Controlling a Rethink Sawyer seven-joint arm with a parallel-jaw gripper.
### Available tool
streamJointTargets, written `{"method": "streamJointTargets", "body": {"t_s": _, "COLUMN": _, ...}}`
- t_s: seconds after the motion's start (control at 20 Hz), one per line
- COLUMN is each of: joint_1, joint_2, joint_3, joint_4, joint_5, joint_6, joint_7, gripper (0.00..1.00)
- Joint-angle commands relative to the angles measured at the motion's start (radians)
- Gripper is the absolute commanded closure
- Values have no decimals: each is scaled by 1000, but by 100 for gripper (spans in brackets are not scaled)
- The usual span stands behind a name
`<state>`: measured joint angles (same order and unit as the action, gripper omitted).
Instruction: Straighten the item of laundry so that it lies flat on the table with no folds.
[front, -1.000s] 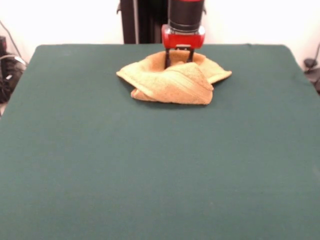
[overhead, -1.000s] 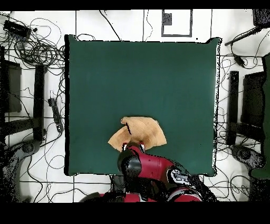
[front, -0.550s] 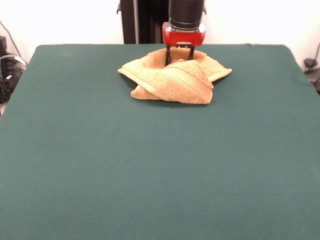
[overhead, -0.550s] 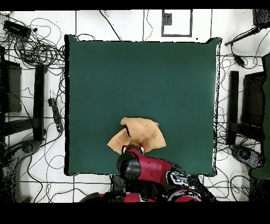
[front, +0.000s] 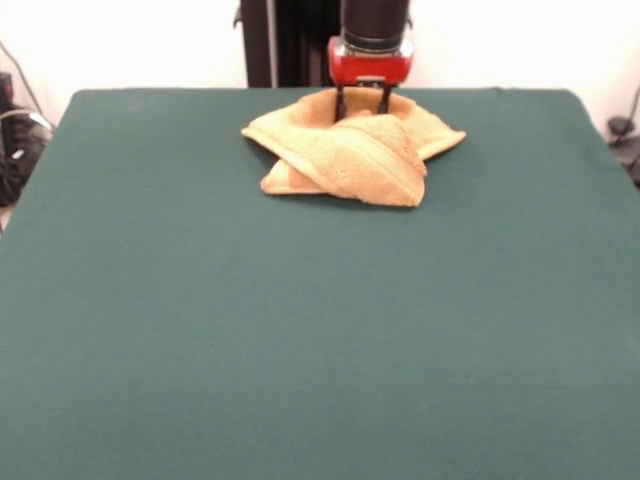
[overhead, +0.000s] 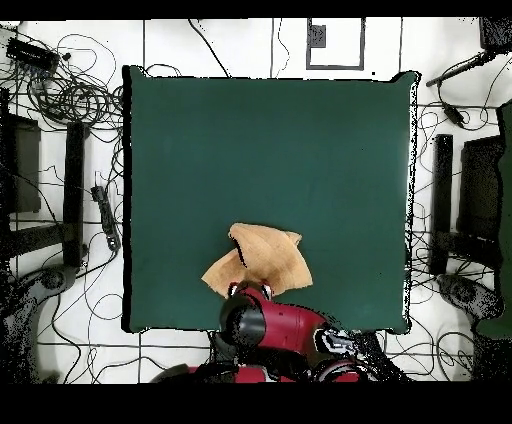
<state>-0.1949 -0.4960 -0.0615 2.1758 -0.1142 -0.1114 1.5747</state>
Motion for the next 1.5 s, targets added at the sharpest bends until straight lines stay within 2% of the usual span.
{"method": "streamJointTargets", "body": {"t_s": 0.05, "joint_1": 41, "joint_2": 60, "joint_3": 33, "joint_4": 79, "joint_5": 12, "joint_6": -39, "joint_7": 236, "gripper": 0}}
{"method": "streamJointTargets", "body": {"t_s": 0.7, "joint_1": 58, "joint_2": 102, "joint_3": 19, "joint_4": 114, "joint_5": 22, "joint_6": -121, "joint_7": 258, "gripper": 0}}
{"method": "streamJointTargets", "body": {"t_s": 1.1, "joint_1": 57, "joint_2": 115, "joint_3": 30, "joint_4": 65, "joint_5": 34, "joint_6": -104, "joint_7": 218, "gripper": 0}}
{"method": "streamJointTargets", "body": {"t_s": 1.5, "joint_1": 46, "joint_2": 89, "joint_3": 34, "joint_4": 56, "joint_5": 38, "joint_6": -67, "joint_7": 202, "gripper": 0}}
